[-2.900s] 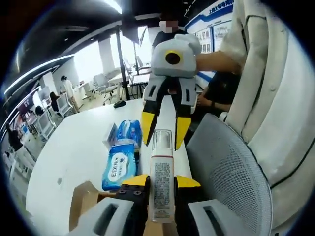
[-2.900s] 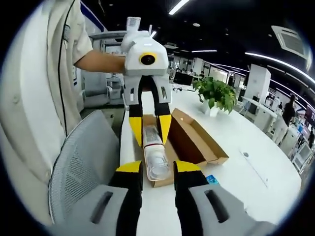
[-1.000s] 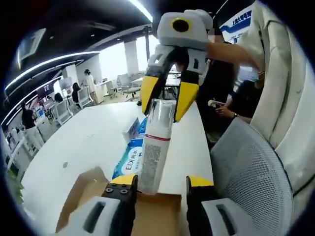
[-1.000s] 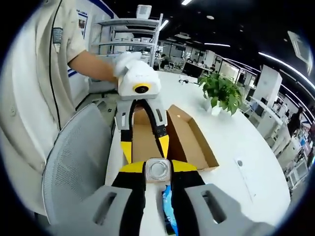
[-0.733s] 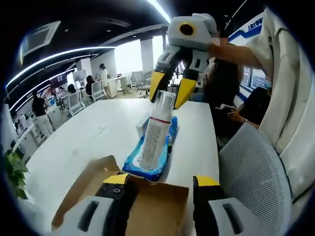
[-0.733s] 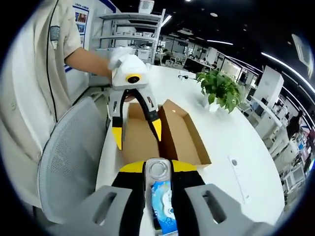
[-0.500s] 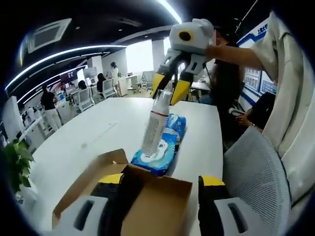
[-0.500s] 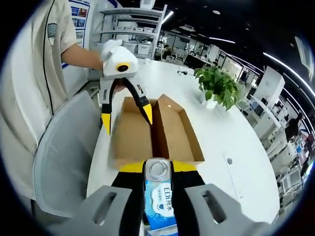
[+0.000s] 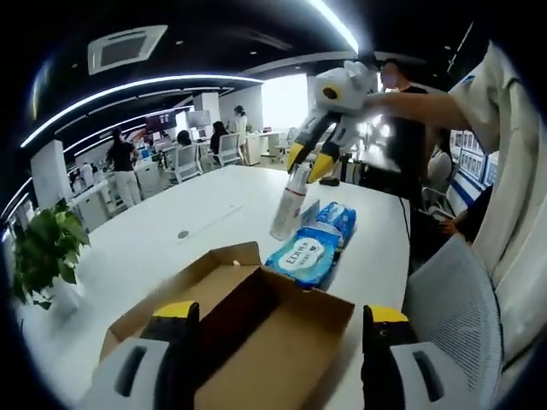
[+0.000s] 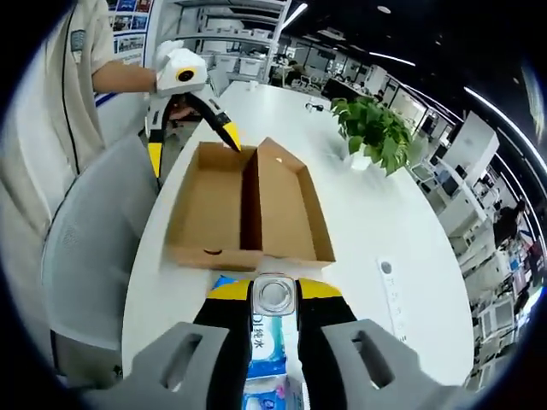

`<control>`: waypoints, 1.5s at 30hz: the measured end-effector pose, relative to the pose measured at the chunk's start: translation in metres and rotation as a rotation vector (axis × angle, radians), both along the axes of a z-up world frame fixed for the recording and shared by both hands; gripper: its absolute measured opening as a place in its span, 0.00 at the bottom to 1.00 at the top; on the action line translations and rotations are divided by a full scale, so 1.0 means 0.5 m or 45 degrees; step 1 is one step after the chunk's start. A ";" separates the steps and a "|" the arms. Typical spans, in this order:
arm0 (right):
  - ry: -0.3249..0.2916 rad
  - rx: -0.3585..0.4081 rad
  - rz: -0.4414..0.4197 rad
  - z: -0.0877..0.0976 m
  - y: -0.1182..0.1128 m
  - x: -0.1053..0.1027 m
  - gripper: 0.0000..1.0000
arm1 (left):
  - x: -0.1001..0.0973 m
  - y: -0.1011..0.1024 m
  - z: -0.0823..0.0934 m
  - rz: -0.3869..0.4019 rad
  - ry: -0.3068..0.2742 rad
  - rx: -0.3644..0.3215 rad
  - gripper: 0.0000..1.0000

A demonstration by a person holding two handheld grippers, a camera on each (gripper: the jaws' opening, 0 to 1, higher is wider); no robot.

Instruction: Operate the shoe box by opening the lid, removing the specified soft item, and placing it in the target area until the item is outside and the box remains undamaged.

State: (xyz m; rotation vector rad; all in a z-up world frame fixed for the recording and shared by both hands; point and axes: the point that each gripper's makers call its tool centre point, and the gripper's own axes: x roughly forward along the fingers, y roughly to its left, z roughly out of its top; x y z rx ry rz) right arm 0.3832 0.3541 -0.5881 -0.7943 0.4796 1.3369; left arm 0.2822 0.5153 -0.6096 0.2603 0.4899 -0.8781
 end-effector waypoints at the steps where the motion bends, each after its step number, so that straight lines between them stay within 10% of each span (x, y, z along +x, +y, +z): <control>1: 0.001 -0.002 0.000 -0.001 0.000 0.003 0.16 | 0.000 0.009 0.001 0.018 0.000 0.000 0.82; 28: 0.087 -0.295 -0.011 -0.140 -0.030 0.104 0.16 | -0.023 0.173 0.025 0.305 -0.033 -0.020 0.92; 45: 0.138 -0.403 -0.022 -0.199 -0.040 0.123 0.17 | -0.032 0.204 0.012 0.401 -0.008 -0.051 0.93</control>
